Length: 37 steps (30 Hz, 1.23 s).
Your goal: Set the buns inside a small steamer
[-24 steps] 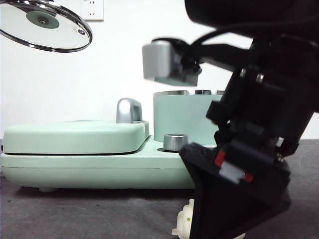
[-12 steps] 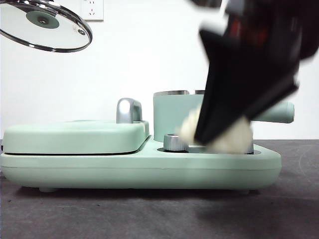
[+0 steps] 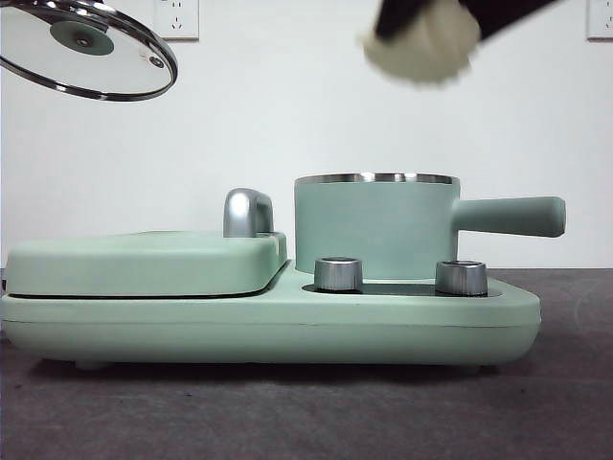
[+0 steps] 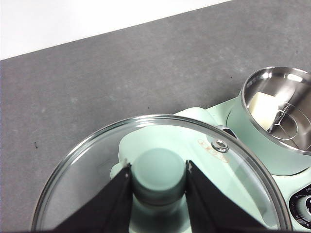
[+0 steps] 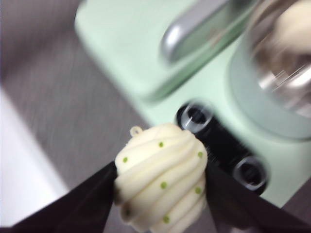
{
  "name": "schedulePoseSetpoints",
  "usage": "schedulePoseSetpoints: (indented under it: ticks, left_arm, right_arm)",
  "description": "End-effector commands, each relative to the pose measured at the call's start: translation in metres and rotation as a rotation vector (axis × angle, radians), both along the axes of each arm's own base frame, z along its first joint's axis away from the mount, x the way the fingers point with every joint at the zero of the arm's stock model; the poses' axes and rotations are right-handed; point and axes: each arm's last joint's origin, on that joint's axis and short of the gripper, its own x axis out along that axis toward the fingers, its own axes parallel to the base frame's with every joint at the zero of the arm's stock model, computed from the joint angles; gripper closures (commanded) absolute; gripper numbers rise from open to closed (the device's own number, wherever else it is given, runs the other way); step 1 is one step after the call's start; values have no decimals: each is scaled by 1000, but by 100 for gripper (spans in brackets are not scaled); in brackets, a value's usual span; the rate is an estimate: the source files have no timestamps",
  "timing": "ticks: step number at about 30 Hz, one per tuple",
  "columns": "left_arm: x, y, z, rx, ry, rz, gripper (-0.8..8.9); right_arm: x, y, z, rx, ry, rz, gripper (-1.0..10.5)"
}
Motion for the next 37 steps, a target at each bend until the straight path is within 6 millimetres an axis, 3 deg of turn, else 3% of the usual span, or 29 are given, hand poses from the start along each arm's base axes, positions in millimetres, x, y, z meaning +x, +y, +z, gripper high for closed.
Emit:
schedulePoseSetpoints:
  ticks: [1, 5, 9, 14, 20, 34, 37]
  left_arm:
    - [0, -1, 8, -13, -43, -8, 803]
    - [0, -1, 8, -13, -43, -8, 803]
    - [0, -1, 8, -13, -43, -8, 803]
    - [0, -1, 8, -13, -42, -8, 803]
    - [0, -1, 8, -13, -43, -8, 803]
    - [0, -1, 8, -12, -43, -8, 803]
    - [0, -1, 8, -12, -43, -8, 803]
  right_arm:
    - [16, -2, 17, 18, -54, -42, 686]
    - [45, -8, 27, 8, -106, -99, 717]
    - [81, -7, 25, -21, -124, -137, 716]
    - [130, 0, 6, -43, -81, -162, 716]
    - [170, 8, -24, -101, -3, -172, 716]
    - [204, 16, -76, -173, 84, -174, 714]
    - [204, 17, -76, -167, 77, -171, 624]
